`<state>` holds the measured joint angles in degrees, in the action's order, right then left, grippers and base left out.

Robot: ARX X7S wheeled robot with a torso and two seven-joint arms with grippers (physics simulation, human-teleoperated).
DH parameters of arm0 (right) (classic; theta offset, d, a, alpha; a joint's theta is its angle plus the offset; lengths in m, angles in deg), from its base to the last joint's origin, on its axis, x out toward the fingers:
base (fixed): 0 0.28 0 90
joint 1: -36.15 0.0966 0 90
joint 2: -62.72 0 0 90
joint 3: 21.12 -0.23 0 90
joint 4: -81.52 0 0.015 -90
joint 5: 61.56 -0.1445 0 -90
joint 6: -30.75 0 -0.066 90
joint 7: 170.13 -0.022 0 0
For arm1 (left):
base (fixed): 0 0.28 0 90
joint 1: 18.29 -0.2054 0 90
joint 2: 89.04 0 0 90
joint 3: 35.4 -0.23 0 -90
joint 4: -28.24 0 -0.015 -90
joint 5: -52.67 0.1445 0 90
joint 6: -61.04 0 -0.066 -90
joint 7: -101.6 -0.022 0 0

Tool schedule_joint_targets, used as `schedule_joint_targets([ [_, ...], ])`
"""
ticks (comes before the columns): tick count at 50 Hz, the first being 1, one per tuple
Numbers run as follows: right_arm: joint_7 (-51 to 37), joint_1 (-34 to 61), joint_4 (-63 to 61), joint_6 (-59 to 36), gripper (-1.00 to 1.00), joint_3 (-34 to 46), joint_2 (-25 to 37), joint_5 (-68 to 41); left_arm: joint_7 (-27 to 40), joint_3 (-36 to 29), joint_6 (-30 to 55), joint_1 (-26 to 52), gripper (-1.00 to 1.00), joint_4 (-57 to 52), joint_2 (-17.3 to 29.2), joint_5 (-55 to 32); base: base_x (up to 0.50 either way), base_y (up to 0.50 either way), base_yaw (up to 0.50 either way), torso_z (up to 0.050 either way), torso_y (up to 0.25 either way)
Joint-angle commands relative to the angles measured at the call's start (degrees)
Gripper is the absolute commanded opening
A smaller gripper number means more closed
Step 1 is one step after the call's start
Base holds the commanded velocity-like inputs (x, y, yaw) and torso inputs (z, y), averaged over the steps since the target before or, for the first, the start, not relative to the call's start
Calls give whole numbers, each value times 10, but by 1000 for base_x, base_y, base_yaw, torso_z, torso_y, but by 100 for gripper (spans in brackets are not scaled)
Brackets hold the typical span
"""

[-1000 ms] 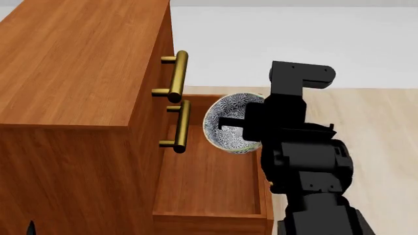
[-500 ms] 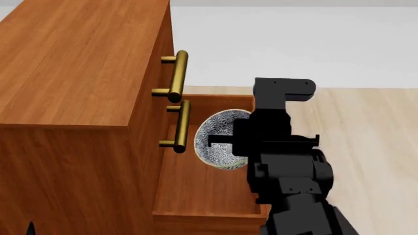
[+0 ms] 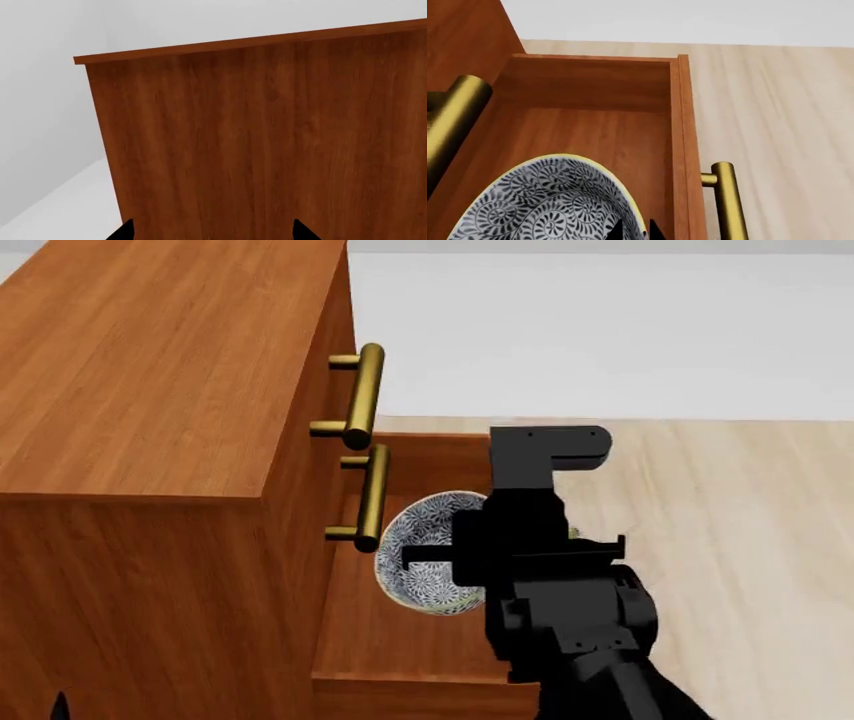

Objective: Put the bowl in the bottom drawer of the cabinet.

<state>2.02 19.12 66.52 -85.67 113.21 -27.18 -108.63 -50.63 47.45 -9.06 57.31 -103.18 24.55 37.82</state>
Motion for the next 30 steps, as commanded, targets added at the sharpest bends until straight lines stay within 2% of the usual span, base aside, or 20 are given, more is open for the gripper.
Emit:
schedule_joint_targets([
  [1,-8,-1,0,14,-100,109,-1,-106,2,3,2,-1,100,-4,3,-4,0,0,0,0,0],
  [18,-13,-5,0,43,-100,271,-1,-282,5,6,-2,-5,100,-3,5,-7,0,0,0,0,0],
  [30,-16,-12,0,45,-100,278,-1,-305,8,5,-4,-6,100,-2,6,-6,0,0,0,0,0],
])
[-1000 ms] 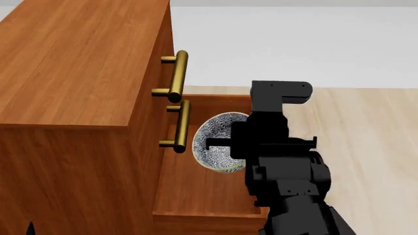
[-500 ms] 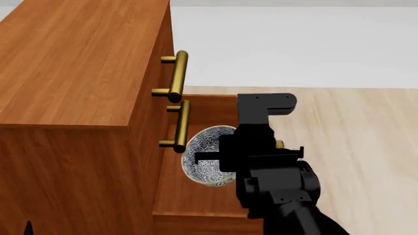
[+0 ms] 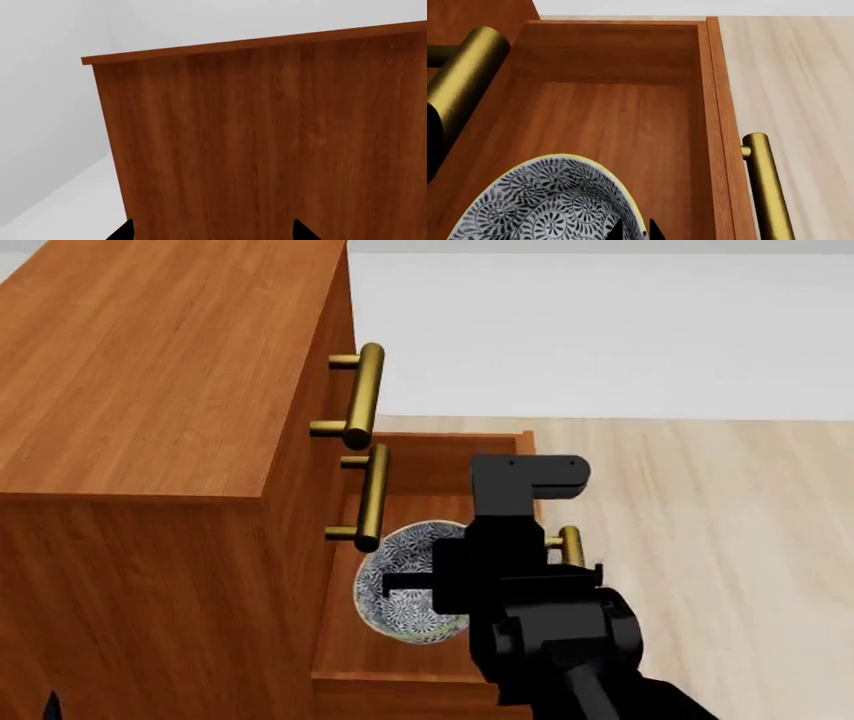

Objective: Put the bowl in the bottom drawer of the cabinet.

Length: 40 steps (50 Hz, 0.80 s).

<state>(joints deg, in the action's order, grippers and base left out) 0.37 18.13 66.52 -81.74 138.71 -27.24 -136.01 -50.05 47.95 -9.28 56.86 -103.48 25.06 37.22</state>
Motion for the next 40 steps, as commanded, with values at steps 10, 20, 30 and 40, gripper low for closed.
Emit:
schedule_joint_targets([
  [10,2,-13,0,-10,-100,-46,0,21,4,-1,-1,-1,100,2,2,-1,0,0,0,0,0],
  [20,9,-21,0,-19,-100,-81,0,35,5,-1,-2,-1,100,4,2,-3,0,0,0,0,0],
  [30,9,-27,0,-32,-100,-116,0,54,6,-1,-3,0,100,7,3,-5,0,0,0,0,0],
  [40,18,-28,0,-36,100,-121,0,64,7,-2,-7,-2,100,8,4,-5,1,0,-1,0,0],
])
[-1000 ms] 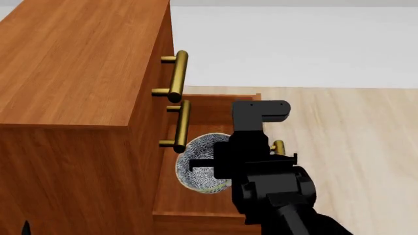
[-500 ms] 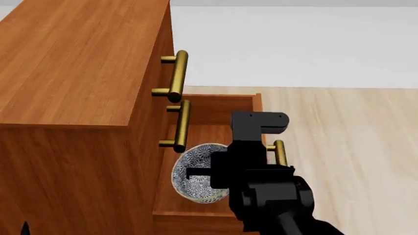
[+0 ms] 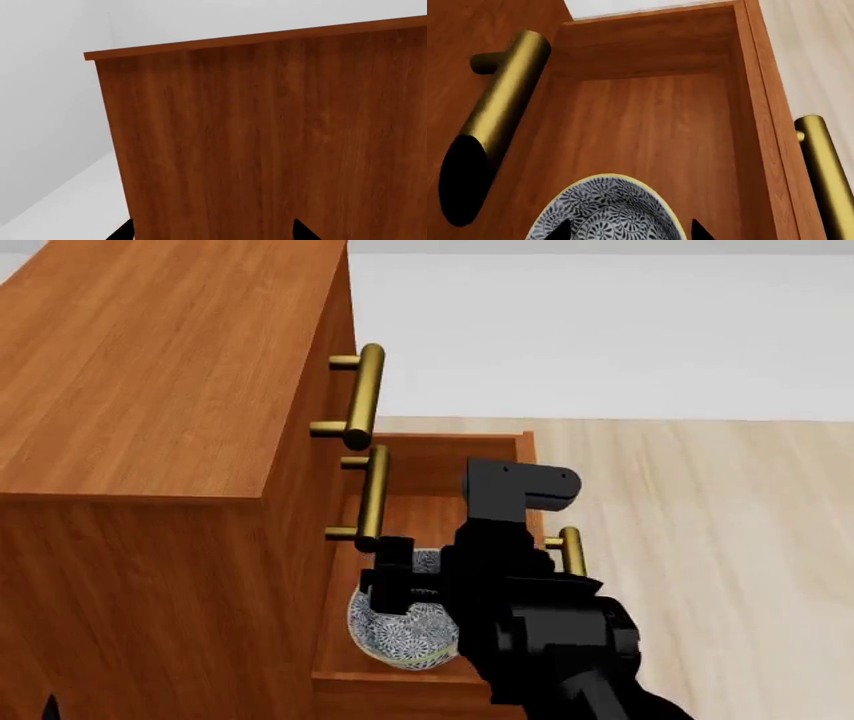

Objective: Put the bowl in the bottom drawer of the cabinet.

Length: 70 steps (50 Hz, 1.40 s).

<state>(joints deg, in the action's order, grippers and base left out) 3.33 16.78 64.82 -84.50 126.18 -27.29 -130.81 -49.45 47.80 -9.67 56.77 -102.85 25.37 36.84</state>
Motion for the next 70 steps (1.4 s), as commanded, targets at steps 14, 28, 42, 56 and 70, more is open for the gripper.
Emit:
schedule_joint_targets([
  [14,-26,-9,17,-1,100,19,0,23,4,0,-5,-3,100,0,3,-2,1,-1,-3,0,-1],
  [28,-29,11,17,-3,100,-8,0,88,6,-1,-1,1,100,-2,5,-4,1,-1,-3,0,0],
  [42,-24,29,17,-12,100,-76,0,189,6,-5,-2,3,100,-2,6,-4,0,-1,-2,0,0],
  [56,-12,39,17,-26,100,-203,0,339,10,-8,-2,1,100,-4,7,-2,0,0,0,0,0],
  [70,29,54,17,-46,100,-456,11,608,11,-12,0,4,100,-3,8,-2,0,0,0,0,0],
])
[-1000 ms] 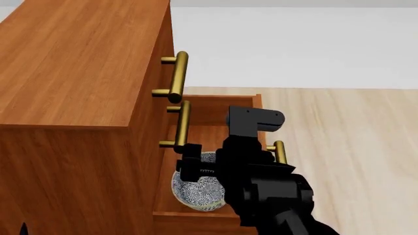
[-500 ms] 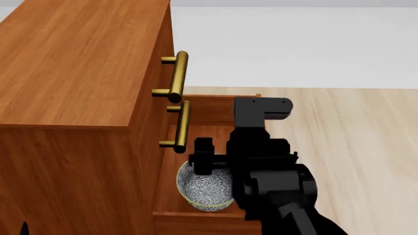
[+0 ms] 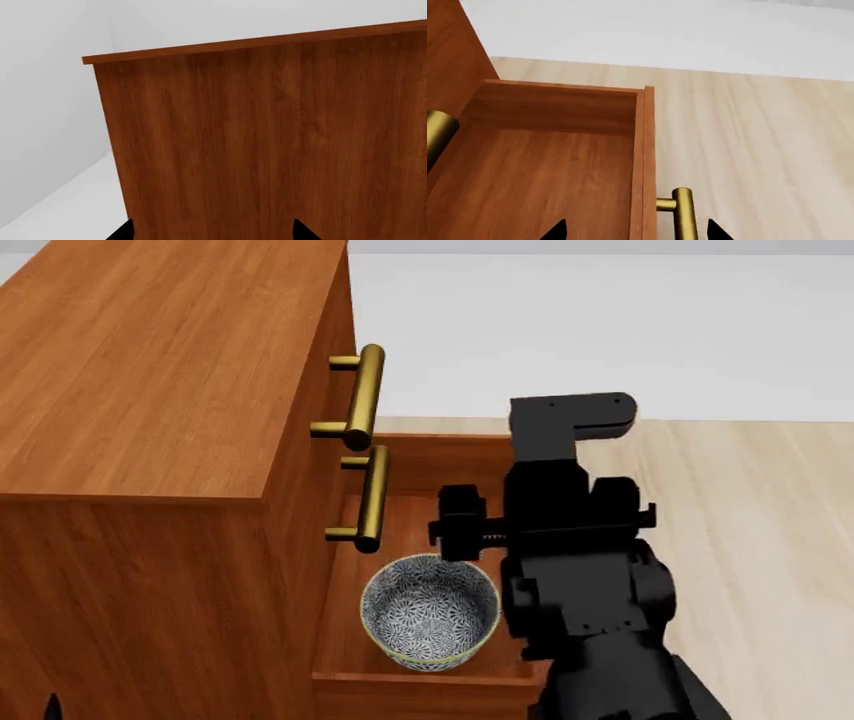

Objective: Put the bowl in the bottom drawer of the cabinet.

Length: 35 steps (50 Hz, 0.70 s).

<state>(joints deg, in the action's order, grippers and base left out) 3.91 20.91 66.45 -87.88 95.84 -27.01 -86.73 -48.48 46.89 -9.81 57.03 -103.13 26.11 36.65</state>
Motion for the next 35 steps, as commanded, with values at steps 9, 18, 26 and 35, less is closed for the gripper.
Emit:
schedule_joint_targets([
  [9,29,20,1,-11,100,-206,27,221,3,-6,4,4,100,-1,1,1,0,0,0,0,0],
  [18,28,22,1,-9,100,-220,51,241,4,-7,4,4,100,-1,2,0,0,0,0,0,0],
  [26,24,28,0,-9,100,-227,80,246,7,-7,7,4,100,-4,3,0,0,0,0,0,0],
  [35,20,22,0,-4,100,-229,98,251,8,-17,16,15,100,-2,2,2,0,0,0,0,0],
])
